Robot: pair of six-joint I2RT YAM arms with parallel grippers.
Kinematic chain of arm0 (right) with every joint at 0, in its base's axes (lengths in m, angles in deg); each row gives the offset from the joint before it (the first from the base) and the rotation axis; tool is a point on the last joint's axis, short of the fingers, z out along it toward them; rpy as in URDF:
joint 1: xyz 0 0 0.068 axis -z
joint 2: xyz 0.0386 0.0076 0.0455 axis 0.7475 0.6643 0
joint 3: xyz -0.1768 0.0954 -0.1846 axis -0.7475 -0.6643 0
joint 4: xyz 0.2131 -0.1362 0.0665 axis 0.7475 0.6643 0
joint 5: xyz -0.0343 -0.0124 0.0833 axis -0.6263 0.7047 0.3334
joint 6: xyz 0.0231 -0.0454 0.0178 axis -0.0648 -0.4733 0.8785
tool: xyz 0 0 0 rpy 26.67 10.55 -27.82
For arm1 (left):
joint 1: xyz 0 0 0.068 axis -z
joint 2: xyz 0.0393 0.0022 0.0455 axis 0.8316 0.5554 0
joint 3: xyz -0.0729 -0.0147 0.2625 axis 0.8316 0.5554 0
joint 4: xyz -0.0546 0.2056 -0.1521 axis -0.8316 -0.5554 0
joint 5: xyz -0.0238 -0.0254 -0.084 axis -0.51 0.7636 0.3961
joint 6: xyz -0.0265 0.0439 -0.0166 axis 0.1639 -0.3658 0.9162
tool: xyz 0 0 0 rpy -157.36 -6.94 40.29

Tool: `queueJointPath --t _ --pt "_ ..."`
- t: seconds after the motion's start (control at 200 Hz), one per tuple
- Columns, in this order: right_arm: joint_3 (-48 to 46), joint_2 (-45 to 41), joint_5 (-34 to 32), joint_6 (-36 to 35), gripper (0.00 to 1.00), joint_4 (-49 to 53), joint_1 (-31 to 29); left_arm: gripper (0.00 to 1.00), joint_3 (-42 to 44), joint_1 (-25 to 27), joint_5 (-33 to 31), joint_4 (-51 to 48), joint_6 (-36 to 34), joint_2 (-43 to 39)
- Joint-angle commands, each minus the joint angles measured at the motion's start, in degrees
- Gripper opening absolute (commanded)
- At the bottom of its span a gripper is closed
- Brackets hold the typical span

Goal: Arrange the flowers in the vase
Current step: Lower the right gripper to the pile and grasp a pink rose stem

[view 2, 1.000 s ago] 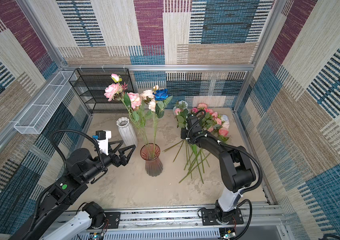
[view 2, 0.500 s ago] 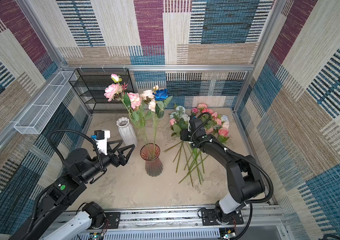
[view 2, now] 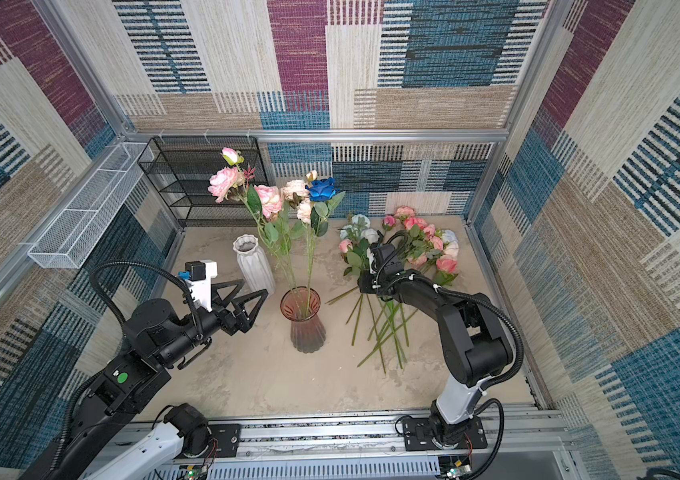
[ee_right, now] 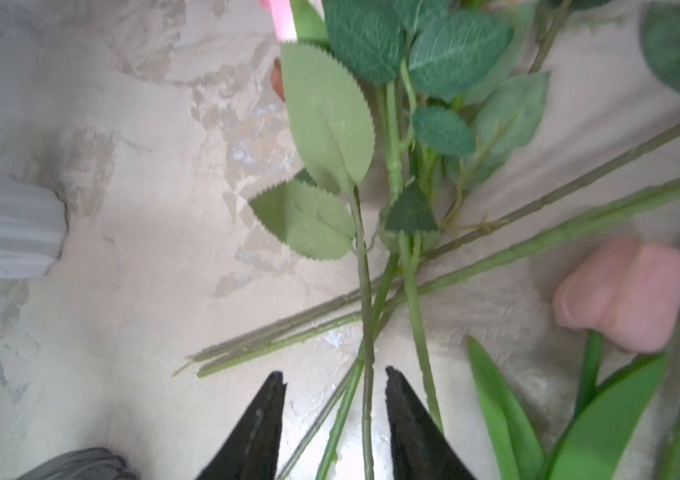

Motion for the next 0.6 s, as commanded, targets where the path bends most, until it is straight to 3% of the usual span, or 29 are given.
queueJointPath --t 0.0,0.28,0.591 --pt "-2.4 -1.0 -0.7 0.2 0.36 -0.3 -0.3 0.98 0.2 0.0 0.0 -0.4 0.2 0.1" --pt "-6.0 -0.9 -0.5 0.4 0.29 -1.8 -0.4 0.98 0.6 0.0 -0.1 -0.4 0.2 0.0" --pt "-6.0 -5.8 0.3 -0.1 0.06 -2.8 -0.5 0.98 0.1 -0.1 0.0 -0.5 0.4 0.0"
